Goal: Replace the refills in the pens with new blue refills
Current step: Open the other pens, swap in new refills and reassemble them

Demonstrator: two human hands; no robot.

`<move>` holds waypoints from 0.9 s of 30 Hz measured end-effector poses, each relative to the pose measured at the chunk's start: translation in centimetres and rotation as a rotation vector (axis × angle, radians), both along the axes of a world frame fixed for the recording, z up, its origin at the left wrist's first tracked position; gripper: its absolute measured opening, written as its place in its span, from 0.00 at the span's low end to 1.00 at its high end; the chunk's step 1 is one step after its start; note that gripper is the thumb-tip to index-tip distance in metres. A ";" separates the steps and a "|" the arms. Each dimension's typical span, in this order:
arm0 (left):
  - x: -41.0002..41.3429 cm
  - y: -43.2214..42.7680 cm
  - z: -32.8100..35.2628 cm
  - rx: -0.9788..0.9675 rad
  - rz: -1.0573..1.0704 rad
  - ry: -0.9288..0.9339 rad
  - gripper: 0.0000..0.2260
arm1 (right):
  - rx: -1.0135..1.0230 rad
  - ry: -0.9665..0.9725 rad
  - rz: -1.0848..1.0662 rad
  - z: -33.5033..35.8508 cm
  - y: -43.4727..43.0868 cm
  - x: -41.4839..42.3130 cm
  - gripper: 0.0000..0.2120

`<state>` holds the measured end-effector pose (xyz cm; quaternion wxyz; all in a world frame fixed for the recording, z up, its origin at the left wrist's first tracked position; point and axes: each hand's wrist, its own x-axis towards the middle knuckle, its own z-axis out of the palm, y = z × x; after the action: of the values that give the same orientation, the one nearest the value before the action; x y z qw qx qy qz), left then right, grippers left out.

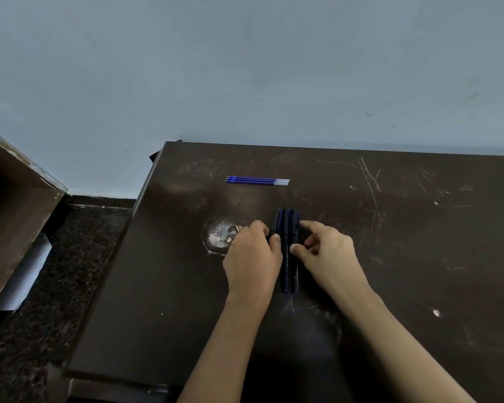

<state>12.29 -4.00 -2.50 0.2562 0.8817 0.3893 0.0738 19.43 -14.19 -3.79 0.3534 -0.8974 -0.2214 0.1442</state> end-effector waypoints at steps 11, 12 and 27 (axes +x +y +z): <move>0.1 -0.2 -0.3 -0.014 -0.155 -0.017 0.13 | 0.037 -0.020 -0.007 -0.8 0.4 -0.5 0.25; 0.1 -0.1 -0.3 -0.013 -0.164 -0.017 0.14 | 0.042 -0.024 -0.009 -0.8 0.4 -0.5 0.25; -1.7 2.7 0.3 0.109 -0.101 0.072 0.11 | 0.118 0.024 0.052 -0.6 4.0 -2.9 0.26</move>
<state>10.60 -1.31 -2.22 0.1972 0.9149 0.3486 0.0499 16.51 -10.22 -4.35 0.4046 -0.8671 -0.2484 0.1506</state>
